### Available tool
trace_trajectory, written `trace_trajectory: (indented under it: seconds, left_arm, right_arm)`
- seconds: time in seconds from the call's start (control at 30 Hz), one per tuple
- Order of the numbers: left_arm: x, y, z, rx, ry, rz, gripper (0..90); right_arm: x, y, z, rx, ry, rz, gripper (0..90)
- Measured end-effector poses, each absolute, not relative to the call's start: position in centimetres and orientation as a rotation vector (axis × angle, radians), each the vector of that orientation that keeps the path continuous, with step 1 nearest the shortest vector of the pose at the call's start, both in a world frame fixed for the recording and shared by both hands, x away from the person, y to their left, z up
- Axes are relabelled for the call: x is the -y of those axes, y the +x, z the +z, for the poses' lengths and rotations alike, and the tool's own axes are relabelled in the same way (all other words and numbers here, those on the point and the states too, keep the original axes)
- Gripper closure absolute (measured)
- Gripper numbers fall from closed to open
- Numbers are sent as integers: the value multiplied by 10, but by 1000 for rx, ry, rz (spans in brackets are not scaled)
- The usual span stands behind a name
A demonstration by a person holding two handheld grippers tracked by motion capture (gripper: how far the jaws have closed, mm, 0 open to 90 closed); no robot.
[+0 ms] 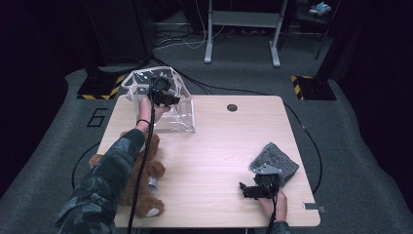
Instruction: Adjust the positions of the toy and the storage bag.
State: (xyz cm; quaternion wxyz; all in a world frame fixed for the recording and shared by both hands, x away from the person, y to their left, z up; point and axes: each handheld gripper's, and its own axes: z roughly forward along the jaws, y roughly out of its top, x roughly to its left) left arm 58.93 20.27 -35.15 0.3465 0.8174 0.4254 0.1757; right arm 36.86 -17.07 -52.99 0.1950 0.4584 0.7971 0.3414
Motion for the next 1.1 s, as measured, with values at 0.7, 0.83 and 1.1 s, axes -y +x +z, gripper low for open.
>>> trace_trajectory:
  seconds: [0.7,0.83,1.1]
  left_arm:
    - [-156,579,-349,-1017,2150,374,755]
    - [-145,577,-349,-1001,2153,361,754]
    - [-128,571,-348,-961,2157,314,752]
  right_arm:
    - [170,369,-530,-2218,1303,963,44]
    - [170,369,-530,-2219,1303,964,45]
    - [170,369,-530,-2219,1301,962,46]
